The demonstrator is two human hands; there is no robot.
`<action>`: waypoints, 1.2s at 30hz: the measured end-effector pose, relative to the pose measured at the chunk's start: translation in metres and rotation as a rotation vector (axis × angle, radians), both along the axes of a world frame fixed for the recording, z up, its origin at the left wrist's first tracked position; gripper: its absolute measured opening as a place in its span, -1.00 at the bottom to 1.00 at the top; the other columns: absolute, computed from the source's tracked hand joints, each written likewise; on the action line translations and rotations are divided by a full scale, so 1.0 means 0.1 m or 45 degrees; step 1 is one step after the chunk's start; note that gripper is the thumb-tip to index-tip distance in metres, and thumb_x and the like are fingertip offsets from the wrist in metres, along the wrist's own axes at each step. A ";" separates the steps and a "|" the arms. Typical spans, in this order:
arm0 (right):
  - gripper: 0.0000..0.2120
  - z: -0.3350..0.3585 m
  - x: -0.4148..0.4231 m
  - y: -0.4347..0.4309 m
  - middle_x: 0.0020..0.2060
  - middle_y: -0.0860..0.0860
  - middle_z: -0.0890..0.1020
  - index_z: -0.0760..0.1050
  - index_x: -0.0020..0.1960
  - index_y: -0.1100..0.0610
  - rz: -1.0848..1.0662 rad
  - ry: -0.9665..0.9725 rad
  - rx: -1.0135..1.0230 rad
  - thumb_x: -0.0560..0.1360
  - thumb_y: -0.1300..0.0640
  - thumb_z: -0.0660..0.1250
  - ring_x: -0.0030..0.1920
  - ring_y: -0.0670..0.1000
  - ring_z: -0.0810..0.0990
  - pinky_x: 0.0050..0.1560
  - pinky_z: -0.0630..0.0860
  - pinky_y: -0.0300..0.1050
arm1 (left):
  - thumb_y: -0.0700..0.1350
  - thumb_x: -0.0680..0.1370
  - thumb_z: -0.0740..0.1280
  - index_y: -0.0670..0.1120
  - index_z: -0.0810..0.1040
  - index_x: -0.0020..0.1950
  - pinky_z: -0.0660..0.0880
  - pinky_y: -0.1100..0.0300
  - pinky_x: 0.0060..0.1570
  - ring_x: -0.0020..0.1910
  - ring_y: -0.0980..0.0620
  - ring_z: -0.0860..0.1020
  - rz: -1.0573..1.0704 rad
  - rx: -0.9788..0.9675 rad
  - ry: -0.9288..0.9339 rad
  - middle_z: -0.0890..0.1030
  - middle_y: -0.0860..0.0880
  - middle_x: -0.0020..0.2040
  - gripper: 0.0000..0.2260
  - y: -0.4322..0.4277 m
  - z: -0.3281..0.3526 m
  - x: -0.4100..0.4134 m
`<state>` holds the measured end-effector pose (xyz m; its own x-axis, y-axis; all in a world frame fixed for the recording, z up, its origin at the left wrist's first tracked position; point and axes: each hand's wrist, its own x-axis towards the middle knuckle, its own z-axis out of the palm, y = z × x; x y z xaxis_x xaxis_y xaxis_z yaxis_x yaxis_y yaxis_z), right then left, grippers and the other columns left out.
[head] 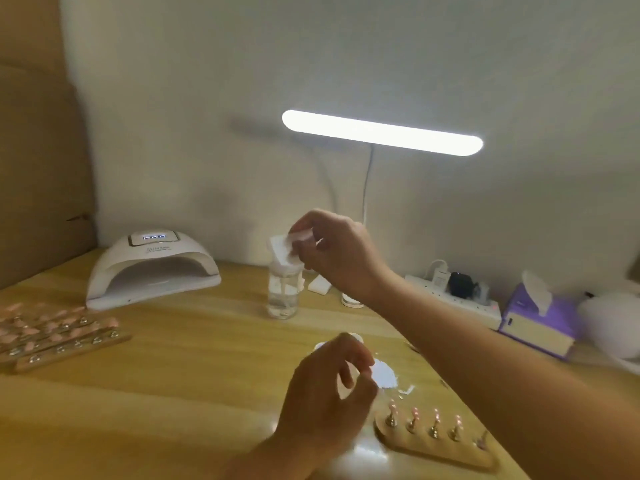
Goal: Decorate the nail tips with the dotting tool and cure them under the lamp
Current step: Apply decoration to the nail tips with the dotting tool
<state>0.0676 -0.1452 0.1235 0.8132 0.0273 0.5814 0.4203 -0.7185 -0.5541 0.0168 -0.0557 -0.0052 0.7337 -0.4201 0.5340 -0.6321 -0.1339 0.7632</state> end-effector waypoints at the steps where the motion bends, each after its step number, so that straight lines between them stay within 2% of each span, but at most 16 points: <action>1: -0.82 0.01 -0.12 -0.01 -0.18 -0.01 0.71 0.60 -0.13 0.04 0.070 0.023 0.035 0.50 0.30 0.33 -0.16 0.04 0.69 -0.04 0.62 0.08 | 0.09 0.36 0.20 0.03 0.54 -0.17 0.33 0.37 -0.35 -0.33 0.15 0.51 0.045 -0.204 0.140 0.65 0.11 -0.22 -0.79 0.03 0.05 0.02; 3: -0.78 0.00 -0.35 -0.04 -0.16 0.02 0.70 0.63 -0.14 0.09 0.203 0.092 0.089 0.49 0.37 0.33 -0.14 0.00 0.69 -0.04 0.63 0.01 | 0.06 0.39 0.20 -0.12 0.60 -0.21 0.32 0.32 -0.49 -0.45 0.09 0.48 0.067 -0.575 0.635 0.68 -0.03 -0.30 -0.71 0.11 0.21 0.10; 4: -0.78 -0.04 -0.45 -0.05 -0.13 0.03 0.69 0.65 -0.14 0.10 0.240 0.114 0.084 0.48 0.39 0.34 -0.12 0.00 0.68 0.00 0.62 0.00 | 0.09 0.44 0.20 -0.16 0.63 -0.21 0.33 0.31 -0.54 -0.49 0.08 0.47 -0.019 -0.676 0.883 0.68 -0.08 -0.30 -0.64 0.18 0.27 0.14; 6: -0.77 -0.16 -0.62 -0.07 -0.07 0.02 0.65 0.66 -0.14 0.08 0.235 0.096 -0.004 0.45 0.38 0.37 -0.09 -0.06 0.65 0.07 0.58 -0.04 | 0.22 0.53 0.14 -0.13 0.70 -0.23 0.40 0.28 -0.54 -0.47 0.07 0.51 -0.210 -0.707 1.188 0.67 -0.10 -0.28 -0.48 0.31 0.38 0.22; 7: -0.80 -0.24 -0.69 -0.08 -0.04 0.00 0.62 0.67 -0.14 0.07 0.200 0.061 -0.073 0.45 0.35 0.40 -0.08 -0.11 0.63 0.07 0.56 -0.10 | 0.26 0.50 0.17 -0.09 0.72 -0.25 0.43 0.26 -0.51 -0.45 0.07 0.53 -0.275 -0.670 1.236 0.66 -0.08 -0.28 -0.49 0.36 0.40 0.25; 10: -0.87 -0.42 -0.81 -0.12 0.04 -0.04 0.57 0.68 -0.12 0.03 0.061 -0.024 -0.141 0.49 0.25 0.45 0.01 -0.14 0.57 0.07 0.48 -0.27 | 0.22 0.43 0.33 0.01 0.74 -0.17 0.48 0.26 -0.42 -0.37 0.07 0.57 -0.299 -0.469 1.106 0.67 -0.07 -0.21 -0.67 0.45 0.40 0.22; 13: -0.75 -0.49 -0.84 -0.13 0.05 -0.02 0.57 0.69 -0.08 0.03 -0.021 0.008 -0.091 0.51 0.35 0.35 0.06 -0.09 0.57 0.11 0.46 -0.26 | 0.10 0.43 0.44 0.00 0.72 0.00 0.52 0.30 -0.34 -0.27 0.11 0.62 -0.249 -0.439 0.947 0.72 -0.08 -0.07 -0.75 0.53 0.42 0.22; 16: -0.77 -0.47 -0.83 -0.08 -0.04 -0.06 0.65 0.66 0.03 0.05 -0.046 0.122 0.187 0.55 0.28 0.28 -0.01 -0.08 0.61 0.02 0.51 -0.27 | 0.02 0.51 0.38 -0.01 0.71 0.04 0.53 0.32 -0.27 -0.19 0.12 0.65 -0.140 -0.413 0.820 0.73 -0.07 -0.02 -0.80 0.60 0.46 0.21; 18: -0.83 -0.45 -0.79 -0.04 -0.09 -0.09 0.66 0.59 0.12 0.04 -0.048 0.224 0.388 0.54 0.12 0.36 -0.10 -0.14 0.62 -0.12 0.50 -0.36 | -0.02 0.55 0.36 -0.04 0.71 0.04 0.53 0.33 -0.27 -0.17 0.09 0.67 -0.083 -0.409 0.761 0.73 -0.06 -0.06 -0.82 0.61 0.47 0.18; 19: -0.79 -0.47 -0.77 -0.02 -0.13 -0.08 0.65 0.57 0.14 0.03 -0.066 0.249 0.414 0.51 0.06 0.41 -0.16 -0.16 0.60 -0.17 0.50 -0.37 | -0.03 0.54 0.37 -0.05 0.71 0.02 0.53 0.33 -0.27 -0.17 0.08 0.67 -0.061 -0.405 0.727 0.73 -0.05 -0.09 -0.83 0.60 0.48 0.17; 21: -0.81 -0.53 -0.73 0.02 -0.21 -0.09 0.63 0.59 0.08 0.02 -0.154 0.157 0.342 0.49 0.06 0.46 -0.24 -0.17 0.57 -0.20 0.50 -0.30 | -0.04 0.55 0.37 -0.04 0.73 -0.03 0.53 0.33 -0.27 -0.19 0.08 0.68 -0.032 -0.377 0.662 0.72 -0.06 -0.15 -0.84 0.58 0.48 0.15; 24: -0.98 -0.64 -0.75 0.06 -0.19 -0.06 0.61 0.64 -0.07 0.05 -0.278 -0.243 0.027 0.51 0.14 0.45 -0.18 -0.07 0.56 -0.13 0.52 -0.12 | -0.05 0.60 0.33 0.03 0.74 -0.10 0.54 0.33 -0.27 -0.19 0.07 0.69 -0.021 -0.363 0.680 0.72 -0.06 -0.18 -0.81 0.54 0.49 0.14; 27: -0.96 -0.81 -0.79 -0.01 -0.15 -0.03 0.59 0.66 -0.05 0.08 -0.353 -0.556 -0.444 0.52 0.18 0.44 -0.12 0.03 0.53 -0.07 0.50 -0.02 | -0.03 0.62 0.29 -0.01 0.74 -0.08 0.55 0.32 -0.26 -0.16 0.06 0.70 -0.036 -0.395 0.798 0.73 -0.08 -0.14 -0.77 0.51 0.48 0.14; 29: -0.92 -0.89 -0.83 -0.05 -0.12 -0.04 0.60 0.67 -0.01 0.07 -0.350 -0.587 -0.492 0.52 0.17 0.42 -0.09 0.05 0.55 -0.04 0.52 0.03 | 0.00 0.62 0.28 -0.08 0.72 -0.02 0.56 0.31 -0.25 -0.12 0.04 0.70 -0.051 -0.414 0.877 0.73 -0.11 -0.10 -0.75 0.51 0.48 0.14; 33: -0.89 -0.89 -0.93 -0.01 -0.09 -0.09 0.62 0.66 -0.01 0.04 -0.315 -0.463 -0.340 0.52 0.03 0.41 -0.04 -0.02 0.56 0.03 0.50 -0.04 | -0.02 0.62 0.28 -0.09 0.72 0.00 0.58 0.23 -0.10 -0.01 -0.02 0.69 -0.097 -0.393 0.854 0.73 -0.11 -0.05 -0.76 0.50 0.45 0.15; 36: -0.87 -0.82 -0.96 0.03 -0.12 -0.14 0.61 0.58 -0.01 0.02 -0.301 -0.242 0.142 0.47 0.11 0.48 -0.06 -0.13 0.57 -0.02 0.52 -0.14 | -0.08 0.61 0.29 0.01 0.74 -0.06 0.58 0.28 -0.17 -0.11 0.06 0.68 -0.086 -0.377 0.720 0.73 -0.06 -0.11 -0.78 0.46 0.45 0.10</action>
